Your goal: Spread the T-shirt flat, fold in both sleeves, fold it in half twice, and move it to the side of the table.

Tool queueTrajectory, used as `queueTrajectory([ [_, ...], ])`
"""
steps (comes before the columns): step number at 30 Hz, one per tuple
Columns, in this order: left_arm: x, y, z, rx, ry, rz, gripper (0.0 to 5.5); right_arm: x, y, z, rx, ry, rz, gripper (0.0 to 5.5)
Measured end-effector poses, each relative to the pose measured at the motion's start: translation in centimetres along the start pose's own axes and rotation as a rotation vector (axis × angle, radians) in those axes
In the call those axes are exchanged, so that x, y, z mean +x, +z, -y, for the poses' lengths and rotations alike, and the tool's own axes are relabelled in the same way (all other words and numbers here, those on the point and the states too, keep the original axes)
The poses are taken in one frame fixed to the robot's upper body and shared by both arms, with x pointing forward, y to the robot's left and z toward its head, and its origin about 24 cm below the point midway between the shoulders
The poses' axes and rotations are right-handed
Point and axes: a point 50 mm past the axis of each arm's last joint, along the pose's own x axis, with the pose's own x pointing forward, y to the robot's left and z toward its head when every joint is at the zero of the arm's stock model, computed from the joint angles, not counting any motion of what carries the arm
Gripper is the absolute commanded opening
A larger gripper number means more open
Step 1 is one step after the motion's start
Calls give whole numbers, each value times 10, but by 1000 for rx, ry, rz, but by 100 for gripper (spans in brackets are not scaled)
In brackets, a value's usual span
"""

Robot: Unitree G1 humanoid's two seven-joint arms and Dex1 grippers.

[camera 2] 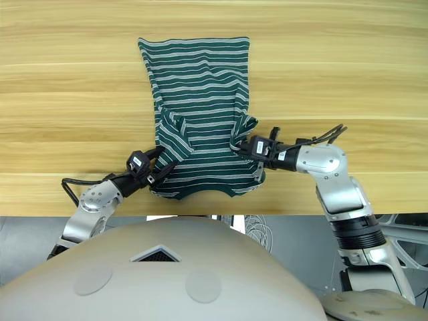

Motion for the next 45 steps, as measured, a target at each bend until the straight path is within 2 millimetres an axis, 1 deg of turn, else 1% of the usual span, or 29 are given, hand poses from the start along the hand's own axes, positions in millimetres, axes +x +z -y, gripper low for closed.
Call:
queueTrajectory([
  [3, 0, 0, 0, 0, 0, 0, 271, 3, -2, -1, -43, -9, -39, 0],
  [6, 0, 0, 1, 0, -1, 0, 271, 4, 5, -2, -79, -11, -17, 0],
  [7, 0, 0, 1, 0, -1, 0, 271, 4, 8, -2, -88, -7, -9, 30],
  [8, 0, 0, 1, 0, -1, 0, 271, 5, 10, -3, -96, -1, -3, 37],
  [14, 1, 0, 1, 0, -2, 0, 271, 14, 10, -17, -93, 90, 4, 135],
  [15, 1, 0, 1, 0, -2, 0, 271, 16, 8, -18, -70, 105, 5, 160],
  [17, 1, 0, 1, 0, -3, 0, 271, 19, -2, -19, -7, 137, -19, 195],
  [19, 1, 0, 0, 1, -3, 0, 271, 23, -6, -16, 33, 154, -5, 228],
  [23, 1, 1, 0, 4, -4, 0, 271, 25, -5, -9, 41, 165, 6, 296],
  [25, 1, 1, 0, 4, -4, -1, 271, 20, -4, -6, 76, 157, 42, 296],
  [27, 1, 1, 0, 5, -4, -1, 271, 9, 1, 5, 102, 112, 104, 296],
  [31, 2, 1, 0, 5, -7, -1, 271, -30, 13, 28, 154, 76, 269, 296],
  [32, 2, 1, 1, 5, -10, -1, 271, -38, 12, 32, 158, 71, 282, 296],
  [35, 3, 1, 1, 8, -13, 0, 271, -52, -7, 54, 202, -35, 249, 296],
  [37, 3, 2, 1, 9, -15, 1, 271, -52, -16, 67, 190, -116, 197, 296],
  [38, 3, 2, 0, 10, -16, 0, 271, -49, -22, 73, 183, -161, 150, 296],
  [39, 3, 2, 0, 11, -16, 1, 271, -41, -29, 76, 173, -189, 105, 296],
  [42, 3, 2, 0, 13, -18, 1, 271, -25, -36, 76, 124, -186, 42, 296],
  [45, 3, 2, 0, 17, -22, -1, 271, -16, -42, 75, 67, -165, -18, 296],
])
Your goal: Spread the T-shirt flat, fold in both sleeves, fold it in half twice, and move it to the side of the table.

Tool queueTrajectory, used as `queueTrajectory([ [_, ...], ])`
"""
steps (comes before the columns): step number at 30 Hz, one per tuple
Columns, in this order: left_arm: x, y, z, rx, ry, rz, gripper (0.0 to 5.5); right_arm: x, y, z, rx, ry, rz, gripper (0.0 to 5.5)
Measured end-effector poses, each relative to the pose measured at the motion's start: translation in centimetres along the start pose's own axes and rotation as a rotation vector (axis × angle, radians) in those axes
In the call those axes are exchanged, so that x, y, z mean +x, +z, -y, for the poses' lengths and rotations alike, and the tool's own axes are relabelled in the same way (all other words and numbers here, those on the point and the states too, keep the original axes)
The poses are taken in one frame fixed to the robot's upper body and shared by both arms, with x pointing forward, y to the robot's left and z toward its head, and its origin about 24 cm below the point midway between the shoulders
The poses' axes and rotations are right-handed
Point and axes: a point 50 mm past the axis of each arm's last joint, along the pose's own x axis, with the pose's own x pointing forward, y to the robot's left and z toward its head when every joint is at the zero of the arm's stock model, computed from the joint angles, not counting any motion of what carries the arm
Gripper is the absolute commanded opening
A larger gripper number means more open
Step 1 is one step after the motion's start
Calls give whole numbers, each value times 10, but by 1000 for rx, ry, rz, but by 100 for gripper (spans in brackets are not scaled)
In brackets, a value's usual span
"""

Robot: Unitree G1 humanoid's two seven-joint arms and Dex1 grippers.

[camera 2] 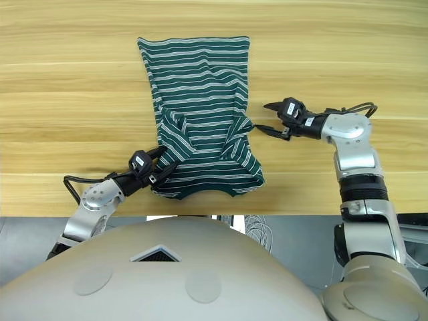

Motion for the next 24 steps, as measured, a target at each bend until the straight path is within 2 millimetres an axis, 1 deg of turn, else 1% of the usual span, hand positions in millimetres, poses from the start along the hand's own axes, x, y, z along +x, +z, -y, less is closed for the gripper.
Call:
queueTrajectory([
  [7, 0, 0, 0, 1, -1, -1, 271, 14, 1, -6, -72, 42, -14, 296],
  [16, 0, 0, 0, 1, -1, -1, 271, 18, 4, -6, -90, 41, -1, 296],
  [19, 0, 0, 0, 2, -2, -1, 271, 25, 8, -8, -73, 35, 34, 296],
  [24, 0, 0, 0, 2, -3, -1, 271, 27, 15, -8, -68, 26, 70, 296],
])
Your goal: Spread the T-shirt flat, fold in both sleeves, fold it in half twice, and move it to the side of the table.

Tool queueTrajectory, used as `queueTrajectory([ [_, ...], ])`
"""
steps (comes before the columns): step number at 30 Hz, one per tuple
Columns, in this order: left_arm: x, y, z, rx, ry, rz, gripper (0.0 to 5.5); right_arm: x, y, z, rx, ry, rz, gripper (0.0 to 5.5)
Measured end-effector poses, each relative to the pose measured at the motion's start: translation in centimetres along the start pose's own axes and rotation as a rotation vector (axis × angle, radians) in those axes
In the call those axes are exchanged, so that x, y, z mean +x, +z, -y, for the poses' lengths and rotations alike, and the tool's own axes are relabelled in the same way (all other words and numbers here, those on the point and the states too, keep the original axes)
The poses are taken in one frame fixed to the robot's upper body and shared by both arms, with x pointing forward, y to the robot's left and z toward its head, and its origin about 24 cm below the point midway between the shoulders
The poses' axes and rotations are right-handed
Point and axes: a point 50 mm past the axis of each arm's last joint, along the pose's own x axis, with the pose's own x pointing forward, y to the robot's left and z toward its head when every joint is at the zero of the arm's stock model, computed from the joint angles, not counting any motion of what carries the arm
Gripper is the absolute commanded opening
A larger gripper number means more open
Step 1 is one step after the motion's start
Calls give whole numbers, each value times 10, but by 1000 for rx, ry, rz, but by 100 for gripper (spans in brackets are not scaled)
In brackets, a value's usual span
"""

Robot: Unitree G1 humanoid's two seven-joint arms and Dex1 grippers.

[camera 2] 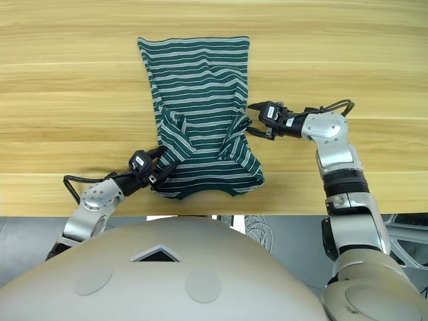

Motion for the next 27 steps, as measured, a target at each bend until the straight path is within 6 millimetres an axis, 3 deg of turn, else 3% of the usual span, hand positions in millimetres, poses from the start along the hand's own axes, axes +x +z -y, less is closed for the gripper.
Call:
queueTrajectory([
  [12, 2, 0, 3, -2, -9, 1, 271, 11, 17, 2, -26, 3, 48, 296],
  [22, 1, 0, 3, 2, -14, -3, 271, 47, 16, -3, -23, -39, 5, 296],
  [27, -1, -1, 0, 44, -18, -20, 271, 48, 17, -2, -11, -32, 14, 296],
])
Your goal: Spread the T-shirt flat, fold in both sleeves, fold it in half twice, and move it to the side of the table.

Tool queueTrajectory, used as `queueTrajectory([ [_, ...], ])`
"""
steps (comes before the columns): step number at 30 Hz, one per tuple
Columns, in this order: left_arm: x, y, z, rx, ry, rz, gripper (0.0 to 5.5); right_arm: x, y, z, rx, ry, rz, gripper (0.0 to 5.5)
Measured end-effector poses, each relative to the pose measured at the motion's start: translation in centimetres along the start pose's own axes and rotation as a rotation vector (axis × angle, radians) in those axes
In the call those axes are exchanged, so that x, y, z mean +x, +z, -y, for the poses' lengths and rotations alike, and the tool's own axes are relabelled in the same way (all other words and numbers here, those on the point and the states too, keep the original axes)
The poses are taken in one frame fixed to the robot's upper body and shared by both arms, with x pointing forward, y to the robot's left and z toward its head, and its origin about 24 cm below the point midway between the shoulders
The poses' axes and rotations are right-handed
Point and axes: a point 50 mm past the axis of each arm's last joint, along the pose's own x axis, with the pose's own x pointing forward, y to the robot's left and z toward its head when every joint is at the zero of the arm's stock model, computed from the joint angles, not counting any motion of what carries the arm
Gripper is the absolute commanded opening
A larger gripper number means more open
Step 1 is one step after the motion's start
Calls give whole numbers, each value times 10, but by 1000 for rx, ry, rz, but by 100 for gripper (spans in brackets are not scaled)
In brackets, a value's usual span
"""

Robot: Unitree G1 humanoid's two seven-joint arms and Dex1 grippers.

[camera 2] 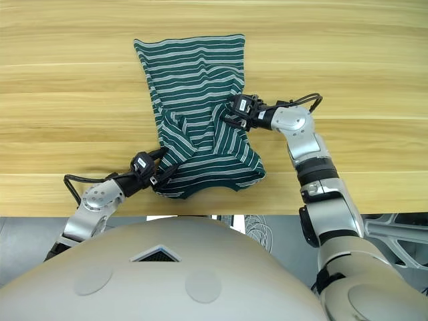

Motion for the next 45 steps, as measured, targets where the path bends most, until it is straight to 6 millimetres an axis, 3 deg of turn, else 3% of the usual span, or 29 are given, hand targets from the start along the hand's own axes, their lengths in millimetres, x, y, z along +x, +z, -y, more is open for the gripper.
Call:
queueTrajectory([
  [4, -7, -3, -14, 45, 30, -17, 271, -27, 3, 10, 65, -14, 82, 296],
  [7, -11, -3, -25, 66, 58, -26, 271, -59, 18, 13, -78, 20, 219, 296],
  [10, -16, -2, -29, 65, 65, -27, 271, -88, 3, 10, -110, 56, 200, 348],
  [13, -21, 7, -26, -7, 26, 52, 271, -100, -15, 1, -131, 96, 140, 406],
  [15, -20, 26, -21, -34, -26, 168, 271, -97, -26, -12, -169, 150, 101, 446],
  [19, -36, 52, -20, -79, -102, 328, 271, -87, -35, -29, -249, 190, 100, 446],
  [21, -48, 63, -27, -59, -99, 387, 271, -84, -37, -36, -289, 219, 112, 446],
  [24, -66, 70, -45, 92, -22, 362, 316, -81, -35, -43, -342, 263, 137, 450],
  [26, -76, 55, -57, 250, 34, 228, 334, -81, -35, -43, -360, 281, 139, 450],
  [30, -107, -3, -88, 491, 78, -192, 334, -81, -34, -42, -392, 300, 145, 450],
  [31, -112, -8, -93, 535, 74, -219, 334, -80, -34, -42, -399, 302, 147, 450],
  [38, -101, -12, -95, 676, 13, -134, 334, -63, -22, -41, -485, 303, 194, 450],
  [43, -82, -11, -76, 725, -104, -54, 334, -52, -18, -45, -498, 306, 225, 450],
  [45, -70, -9, -61, 723, -176, -9, 335, -50, -16, -44, -507, 317, 228, 419],
])
